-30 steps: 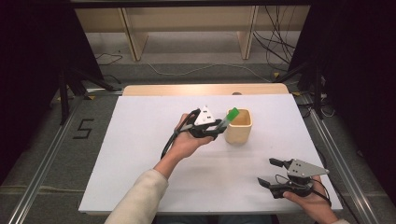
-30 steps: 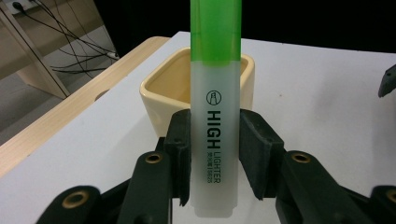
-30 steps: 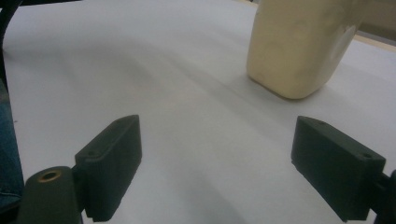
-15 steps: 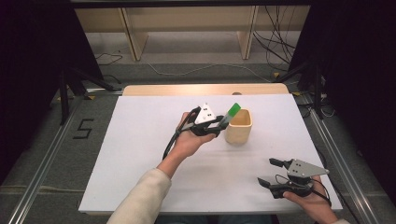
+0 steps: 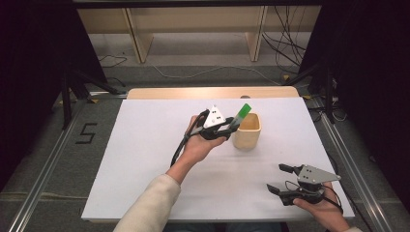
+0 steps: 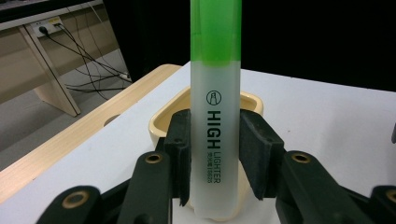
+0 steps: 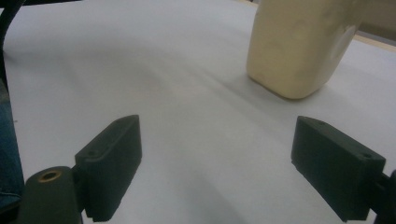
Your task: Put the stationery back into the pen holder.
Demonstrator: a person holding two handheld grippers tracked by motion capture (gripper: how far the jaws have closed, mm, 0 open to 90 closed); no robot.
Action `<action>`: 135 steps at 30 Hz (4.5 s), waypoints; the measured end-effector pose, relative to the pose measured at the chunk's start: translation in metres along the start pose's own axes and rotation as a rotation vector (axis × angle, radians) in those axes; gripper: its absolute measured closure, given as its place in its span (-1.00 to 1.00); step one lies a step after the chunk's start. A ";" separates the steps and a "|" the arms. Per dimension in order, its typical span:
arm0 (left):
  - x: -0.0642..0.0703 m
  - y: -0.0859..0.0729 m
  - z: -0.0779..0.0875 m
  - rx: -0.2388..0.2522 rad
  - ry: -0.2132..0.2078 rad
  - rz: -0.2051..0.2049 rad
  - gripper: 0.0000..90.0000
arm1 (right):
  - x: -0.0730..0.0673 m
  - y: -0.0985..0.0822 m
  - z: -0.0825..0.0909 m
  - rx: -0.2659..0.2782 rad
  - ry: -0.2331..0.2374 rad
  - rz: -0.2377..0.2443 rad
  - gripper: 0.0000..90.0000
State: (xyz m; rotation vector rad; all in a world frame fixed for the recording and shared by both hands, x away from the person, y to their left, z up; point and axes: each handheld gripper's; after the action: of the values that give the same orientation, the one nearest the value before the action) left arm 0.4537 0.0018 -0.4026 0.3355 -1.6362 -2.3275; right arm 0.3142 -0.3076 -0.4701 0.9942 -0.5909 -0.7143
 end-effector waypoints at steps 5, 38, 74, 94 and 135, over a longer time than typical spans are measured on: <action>0.000 0.001 -0.001 0.006 0.000 0.003 0.47 | 0.001 0.000 0.000 0.004 -0.001 0.007 -0.62; -0.004 0.018 -0.023 0.043 -0.012 0.005 0.47 | 0.001 0.000 0.000 0.001 -0.001 0.004 -0.62; -0.007 0.022 -0.056 0.038 -0.034 0.012 0.46 | 0.001 0.000 0.000 0.003 -0.003 0.007 -0.62; -0.006 0.019 -0.064 0.021 -0.038 0.013 0.46 | 0.001 0.000 0.000 0.001 -0.001 0.011 -0.62; -0.002 0.022 -0.040 0.008 -0.004 0.026 -0.15 | 0.001 0.000 0.000 -0.001 0.002 0.013 -0.62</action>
State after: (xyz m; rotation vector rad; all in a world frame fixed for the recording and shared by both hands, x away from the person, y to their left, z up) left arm 0.4715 -0.0398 -0.3948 0.3096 -1.6422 -2.3041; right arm 0.3145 -0.3087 -0.4702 0.9893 -0.5952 -0.7020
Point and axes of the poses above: each handheld gripper's, and its own axes: z roughly backward along the jaws, y roughly out of its top, x roughly to its right, and after that the axes turned 13 degrees about -y, right-handed
